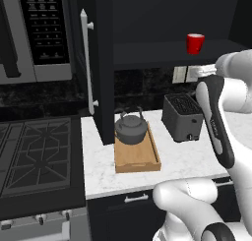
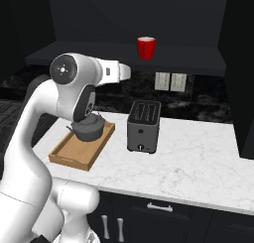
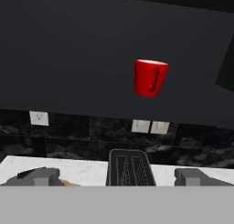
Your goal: Pick the kettle from the counter and place it on the tray. Then pick the mug from the cabinet and place it on the tray. Then close the cabinet doors.
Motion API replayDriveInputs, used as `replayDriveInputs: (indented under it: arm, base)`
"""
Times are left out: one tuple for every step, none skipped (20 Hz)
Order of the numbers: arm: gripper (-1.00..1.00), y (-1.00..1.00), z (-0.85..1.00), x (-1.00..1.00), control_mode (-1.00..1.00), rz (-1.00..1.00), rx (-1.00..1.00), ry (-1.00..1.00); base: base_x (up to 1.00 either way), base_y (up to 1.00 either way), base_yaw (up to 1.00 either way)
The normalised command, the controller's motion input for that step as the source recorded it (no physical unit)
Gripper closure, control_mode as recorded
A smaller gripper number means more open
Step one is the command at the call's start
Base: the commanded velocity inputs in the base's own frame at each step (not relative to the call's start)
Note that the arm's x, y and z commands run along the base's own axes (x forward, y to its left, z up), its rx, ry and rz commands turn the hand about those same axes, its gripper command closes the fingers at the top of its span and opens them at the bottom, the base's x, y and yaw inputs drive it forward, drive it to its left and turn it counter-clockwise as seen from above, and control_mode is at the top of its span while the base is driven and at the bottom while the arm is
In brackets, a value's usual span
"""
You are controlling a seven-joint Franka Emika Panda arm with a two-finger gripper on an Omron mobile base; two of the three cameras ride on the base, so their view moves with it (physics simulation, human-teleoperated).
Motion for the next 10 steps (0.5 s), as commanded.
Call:
replayDriveInputs:
  arm:
    - [-1.00,0.00,0.00,0.00,-1.00,0.00,0.00,0.00]
    - [-1.00,0.00,0.00,0.00,-1.00,0.00,0.00,0.00]
    - [-1.00,0.00,0.00,0.00,-1.00,0.00,0.00,0.00]
    - [-1.00,0.00,0.00,0.00,-1.00,0.00,0.00,0.00]
    - [-1.00,-0.07,0.01,0.00,-1.00,0.00,0.00,-0.06]
    - [-1.00,-0.04,0.17,0.00,-1.00,0.00,0.00,-0.12]
    - [-1.00,-0.06,0.29,0.00,-1.00,0.00,0.00,-0.14]
    - [-1.00,-0.02,0.40,0.00,-1.00,0.00,0.00,-0.15]
    - [-1.00,0.00,0.43,0.00,-1.00,0.00,0.00,-0.14]
    - [-1.00,0.00,0.46,0.00,-1.00,0.00,0.00,-0.13]
  base:
    - [0.00,0.00,0.00]
    - [0.00,0.00,0.00]
    - [0.00,0.00,0.00]
    - [0.00,0.00,0.00]
    - [0.00,0.00,0.00]
    - [0.00,0.00,0.00]
    - [0.00,0.00,0.00]
    - [0.00,0.00,0.00]
    - [0.00,0.00,0.00]
    - [0.00,0.00,0.00]
